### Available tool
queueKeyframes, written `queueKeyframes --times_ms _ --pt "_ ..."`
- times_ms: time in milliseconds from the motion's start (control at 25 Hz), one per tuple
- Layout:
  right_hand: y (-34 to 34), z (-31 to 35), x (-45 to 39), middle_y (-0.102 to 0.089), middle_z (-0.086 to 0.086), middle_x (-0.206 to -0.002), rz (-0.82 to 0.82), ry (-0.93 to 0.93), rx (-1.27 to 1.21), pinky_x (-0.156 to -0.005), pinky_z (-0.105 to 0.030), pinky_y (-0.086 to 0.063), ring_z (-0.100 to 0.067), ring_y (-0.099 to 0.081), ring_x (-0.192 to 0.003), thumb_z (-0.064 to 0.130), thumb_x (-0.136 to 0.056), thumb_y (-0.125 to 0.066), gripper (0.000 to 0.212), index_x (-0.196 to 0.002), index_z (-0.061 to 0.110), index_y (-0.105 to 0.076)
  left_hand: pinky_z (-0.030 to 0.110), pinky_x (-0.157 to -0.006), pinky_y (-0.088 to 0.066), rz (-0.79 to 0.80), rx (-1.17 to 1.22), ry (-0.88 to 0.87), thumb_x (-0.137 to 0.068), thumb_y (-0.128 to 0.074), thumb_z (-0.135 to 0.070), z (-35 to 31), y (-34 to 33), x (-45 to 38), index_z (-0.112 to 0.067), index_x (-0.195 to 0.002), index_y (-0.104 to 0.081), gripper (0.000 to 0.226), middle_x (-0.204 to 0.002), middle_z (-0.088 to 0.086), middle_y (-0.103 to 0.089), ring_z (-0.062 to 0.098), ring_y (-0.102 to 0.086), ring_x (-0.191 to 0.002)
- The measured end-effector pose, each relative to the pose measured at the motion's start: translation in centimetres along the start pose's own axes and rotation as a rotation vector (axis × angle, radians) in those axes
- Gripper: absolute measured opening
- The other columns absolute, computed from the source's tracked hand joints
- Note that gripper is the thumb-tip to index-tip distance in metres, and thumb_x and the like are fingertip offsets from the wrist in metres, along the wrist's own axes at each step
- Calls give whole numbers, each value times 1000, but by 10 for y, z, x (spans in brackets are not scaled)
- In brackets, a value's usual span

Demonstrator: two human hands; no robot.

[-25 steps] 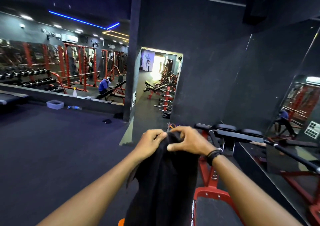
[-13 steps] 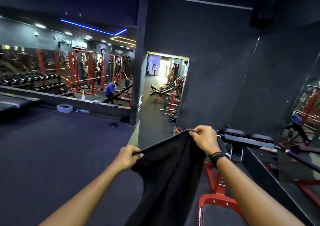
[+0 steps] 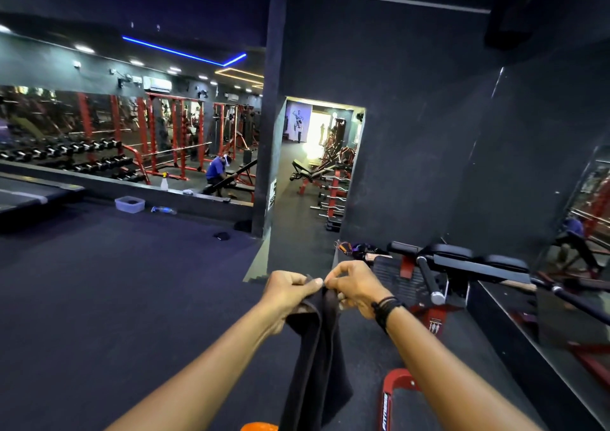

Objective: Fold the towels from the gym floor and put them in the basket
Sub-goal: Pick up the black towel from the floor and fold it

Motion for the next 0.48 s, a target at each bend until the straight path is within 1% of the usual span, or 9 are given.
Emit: queueKeyframes --times_ms 80,120,200,240,280,320,360,400,480 --pt "2 -4 -1 -51 -4 -53 -66 0 -10 -36 -19 -39 -8 -41 -32 -3 -83 -58 24 -64 11 -59 23 -52 -47 -17 -229 -140 -83 -72 -12 -1 -2 3 -12 -93 -58 17 -65 3 -62 12 -56 -56" --pt "3 -7 0 -51 -4 -52 -78 -14 -22 -36 -19 -40 -7 -42 -31 -3 -83 -57 24 -64 11 -59 24 -55 -44 -31 -380 -226 -82 -72 -14 -3 -2 5 -19 -91 -55 19 -61 0 -59 11 -52 -55" --pt "4 -12 2 -51 -5 -51 -79 -54 -79 -34 -19 -41 -5 -42 -29 -5 -84 -56 24 -65 9 -58 26 -58 -43 -16 -602 -377 -78 -74 -19 -10 -6 10 -27 -77 -58 18 -58 -5 -56 8 -47 -55" --pt "6 -14 3 -52 -6 -52 -76 -67 -100 -34 -19 -41 -5 -43 -30 -6 -84 -55 23 -66 9 -57 26 -58 -44 -13 -659 -406 -74 -78 -27 -12 -8 14 -27 -71 -62 16 -58 -7 -56 6 -47 -54" --pt "6 -15 4 -53 -7 -54 -75 -75 -112 -33 -19 -41 -7 -45 -31 -7 -84 -55 23 -66 8 -57 20 -55 -41 -21 -693 -411 -67 -82 -36 -13 -9 18 -26 -67 -64 20 -57 -8 -57 2 -47 -54" --pt "6 -16 5 -53 -9 -55 -69 -82 -127 -33 -18 -40 -8 -45 -33 -8 -84 -54 23 -67 7 -57 16 -52 -38 -35 -723 -407 -59 -84 -45 -14 -11 22 -24 -65 -65 29 -56 -9 -57 1 -48 -54" --pt "5 -18 5 -53 -10 -56 -56 -90 -149 -32 -17 -38 -8 -46 -32 -8 -85 -53 23 -67 7 -56 15 -52 -36 -46 -766 -418 -53 -86 -49 -14 -14 24 -22 -66 -63 38 -57 -11 -57 0 -50 -56" --pt "4 -19 5 -52 -11 -56 -38 -102 -172 -32 -17 -36 -8 -45 -32 -8 -86 -52 23 -68 6 -56 17 -55 -38 -57 -822 -447 -50 -86 -50 -13 -17 26 -22 -67 -61 42 -59 -12 -56 1 -52 -61" --pt "2 -21 8 -52 -10 -57 -16 -118 -196 -33 -17 -35 -7 -45 -32 -8 -86 -51 22 -70 6 -56 26 -63 -45 -83 -926 -510 -55 -80 -48 -12 -23 28 -22 -69 -57 38 -69 -10 -58 11 -59 -75"
Point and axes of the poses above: each hand's wrist, its own x-axis away from the middle knuckle, its own y-axis out of the back of the hand, z = x × y, the point moved 3 cm from there along -x, towards the middle knuckle
